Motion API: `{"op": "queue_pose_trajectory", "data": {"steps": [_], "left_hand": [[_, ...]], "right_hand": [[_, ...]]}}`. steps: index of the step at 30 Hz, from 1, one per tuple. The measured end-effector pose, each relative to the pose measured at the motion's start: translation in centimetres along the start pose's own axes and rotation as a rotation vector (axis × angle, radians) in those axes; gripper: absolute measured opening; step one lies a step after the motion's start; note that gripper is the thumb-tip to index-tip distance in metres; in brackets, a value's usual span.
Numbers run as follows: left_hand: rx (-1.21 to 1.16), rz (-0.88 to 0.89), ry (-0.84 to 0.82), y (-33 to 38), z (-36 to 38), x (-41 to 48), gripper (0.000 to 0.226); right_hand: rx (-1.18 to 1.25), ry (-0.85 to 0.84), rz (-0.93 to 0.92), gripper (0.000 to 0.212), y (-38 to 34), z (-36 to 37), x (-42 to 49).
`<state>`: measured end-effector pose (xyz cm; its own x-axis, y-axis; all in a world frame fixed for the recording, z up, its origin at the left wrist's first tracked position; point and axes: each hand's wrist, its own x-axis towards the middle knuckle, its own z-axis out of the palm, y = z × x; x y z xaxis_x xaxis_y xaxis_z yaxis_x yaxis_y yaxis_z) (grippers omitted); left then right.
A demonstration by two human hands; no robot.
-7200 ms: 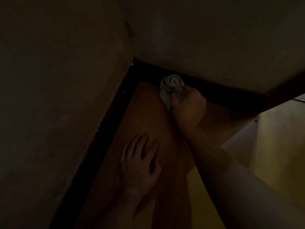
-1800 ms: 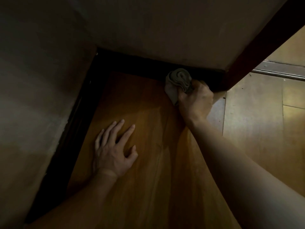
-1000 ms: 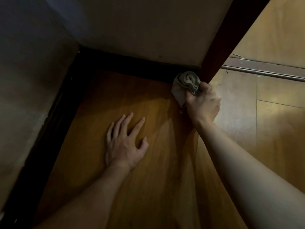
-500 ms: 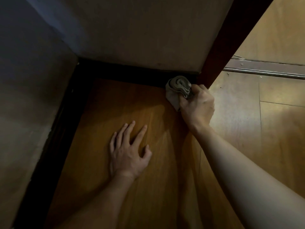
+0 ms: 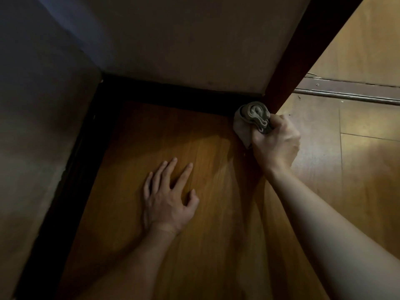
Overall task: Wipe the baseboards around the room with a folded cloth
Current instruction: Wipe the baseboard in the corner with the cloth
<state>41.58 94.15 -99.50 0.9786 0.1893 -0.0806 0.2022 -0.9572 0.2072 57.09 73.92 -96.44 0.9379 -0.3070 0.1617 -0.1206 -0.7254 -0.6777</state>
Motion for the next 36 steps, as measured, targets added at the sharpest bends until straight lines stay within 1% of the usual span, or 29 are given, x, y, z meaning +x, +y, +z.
{"op": "queue_pose_trajectory", "data": {"steps": [1, 3, 4, 5, 8, 10, 12, 14, 19, 23, 25, 28, 32, 36], "left_hand": [[0.002, 0.000, 0.004, 0.0, 0.0, 0.0, 0.065], [0.003, 0.003, 0.017, -0.1, 0.0, -0.1, 0.065], [0.002, 0.006, 0.022, -0.1, 0.0, 0.0, 0.065], [0.002, 0.008, 0.026, -0.1, 0.1, 0.0, 0.065], [0.005, 0.012, 0.033, -0.1, 0.1, 0.1, 0.065], [0.020, 0.017, 0.029, -0.3, 0.2, 0.1, 0.065], [0.016, 0.015, 0.035, -0.4, 0.3, 0.2, 0.065], [0.010, 0.013, 0.042, -0.5, 0.3, 0.1, 0.064], [0.003, 0.008, 0.037, -0.6, 0.3, 0.0, 0.064], [-0.010, 0.003, 0.032, -0.5, 0.4, -0.1, 0.064], [-0.007, -0.003, 0.042, -0.5, 0.3, -0.2, 0.063], [-0.016, -0.003, 0.042, -0.4, 0.3, -0.1, 0.063], [-0.014, -0.006, 0.042, -0.3, 0.3, -0.1, 0.063], [-0.023, -0.004, 0.039, -0.4, 0.3, -0.1, 0.063]], "right_hand": [[-0.005, -0.026, -0.020, 0.028, -0.5, 0.3, -0.2], [-0.019, -0.089, -0.086, 0.042, -1.7, 1.0, -0.5], [-0.019, -0.096, -0.099, 0.048, -2.2, 1.3, -0.6], [-0.018, -0.092, -0.091, 0.049, -2.7, 1.5, -0.6], [-0.048, -0.114, -0.061, 0.031, -3.8, 2.3, -0.7], [-0.089, -0.164, -0.072, 0.027, -5.0, 3.2, -0.9], [-0.076, -0.191, -0.067, 0.027, -6.1, 3.9, -1.1], [-0.051, -0.182, -0.035, 0.027, -6.2, 4.1, -1.0], [-0.014, -0.102, 0.015, 0.026, -3.9, 3.3, -0.4], [-0.011, -0.004, 0.071, 0.027, -2.0, 2.3, -0.4], [0.000, 0.013, 0.054, 0.026, -2.1, 2.4, -0.6], [-0.011, -0.032, -0.010, 0.024, -2.4, 2.4, -0.4], [-0.022, -0.002, 0.026, 0.027, -1.4, 2.0, -0.1], [-0.036, -0.036, -0.071, 0.027, -2.6, 2.6, -0.1]]}}
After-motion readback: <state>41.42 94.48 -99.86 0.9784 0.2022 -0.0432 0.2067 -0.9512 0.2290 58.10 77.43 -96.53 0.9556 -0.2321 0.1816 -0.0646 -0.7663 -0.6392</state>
